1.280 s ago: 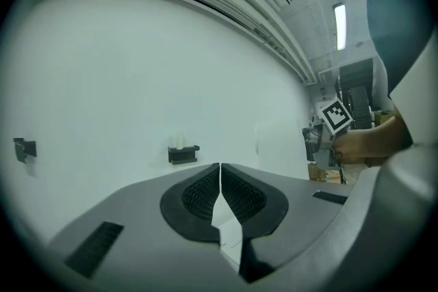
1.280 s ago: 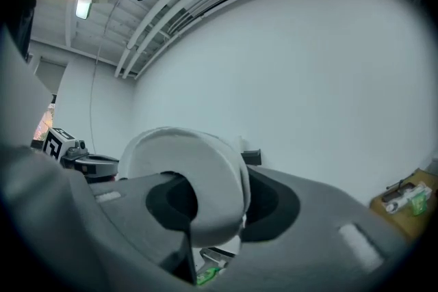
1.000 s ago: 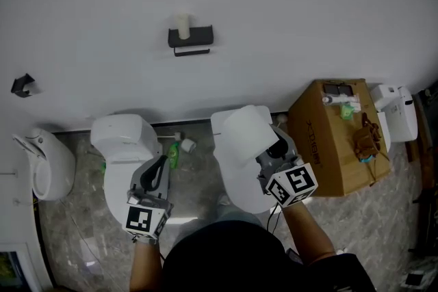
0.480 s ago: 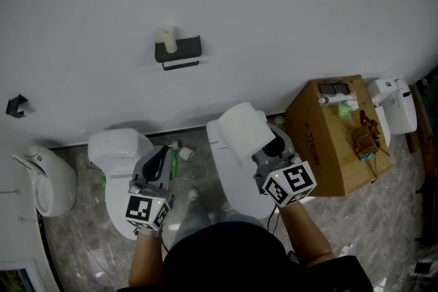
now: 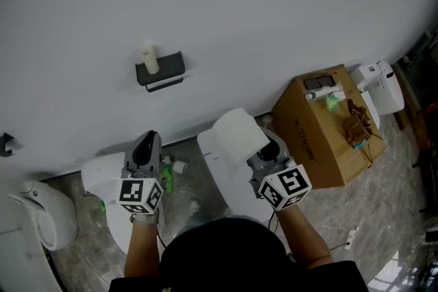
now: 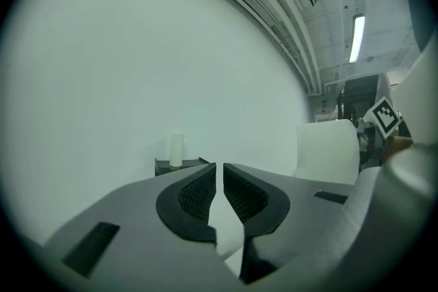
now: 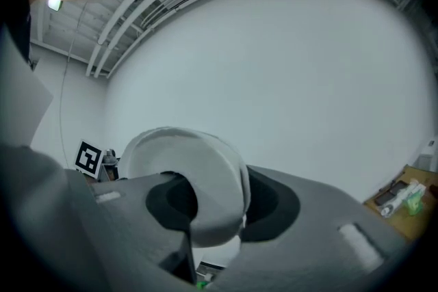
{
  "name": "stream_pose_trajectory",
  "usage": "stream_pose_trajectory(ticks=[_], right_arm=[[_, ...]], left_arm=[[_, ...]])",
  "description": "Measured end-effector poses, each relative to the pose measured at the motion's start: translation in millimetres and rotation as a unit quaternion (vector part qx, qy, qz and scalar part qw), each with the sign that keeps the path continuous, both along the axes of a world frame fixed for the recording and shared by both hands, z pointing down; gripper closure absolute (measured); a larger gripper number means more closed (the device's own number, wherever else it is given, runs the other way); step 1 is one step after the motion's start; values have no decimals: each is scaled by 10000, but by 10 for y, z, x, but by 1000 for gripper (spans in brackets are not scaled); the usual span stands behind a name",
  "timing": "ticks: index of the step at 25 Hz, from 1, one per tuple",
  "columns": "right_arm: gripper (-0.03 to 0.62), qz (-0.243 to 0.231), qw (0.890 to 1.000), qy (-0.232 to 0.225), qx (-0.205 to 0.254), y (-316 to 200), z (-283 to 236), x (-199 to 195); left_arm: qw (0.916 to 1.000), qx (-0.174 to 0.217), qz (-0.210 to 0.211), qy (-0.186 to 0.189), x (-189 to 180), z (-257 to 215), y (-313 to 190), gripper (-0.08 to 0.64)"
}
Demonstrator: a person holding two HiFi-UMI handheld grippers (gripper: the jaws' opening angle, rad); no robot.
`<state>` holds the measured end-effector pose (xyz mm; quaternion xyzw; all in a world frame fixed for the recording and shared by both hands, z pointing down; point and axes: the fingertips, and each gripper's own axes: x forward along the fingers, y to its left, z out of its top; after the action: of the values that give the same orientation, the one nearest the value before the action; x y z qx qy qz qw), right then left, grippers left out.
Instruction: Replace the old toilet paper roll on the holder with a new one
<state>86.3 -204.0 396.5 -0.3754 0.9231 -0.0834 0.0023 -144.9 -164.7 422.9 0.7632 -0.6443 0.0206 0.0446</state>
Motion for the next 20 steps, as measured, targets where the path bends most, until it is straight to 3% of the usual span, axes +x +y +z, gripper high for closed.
stream_pose_trajectory(ticks=[12, 20], right_arm=[[457, 612, 9980, 68, -120, -153, 38, -102], [457, 988, 9947, 194, -226, -165, 122, -62]], left_arm=[[9994, -122, 98, -298, -530, 90, -1205, 334], [9991, -177, -82, -369, -773, 135, -1800, 308]])
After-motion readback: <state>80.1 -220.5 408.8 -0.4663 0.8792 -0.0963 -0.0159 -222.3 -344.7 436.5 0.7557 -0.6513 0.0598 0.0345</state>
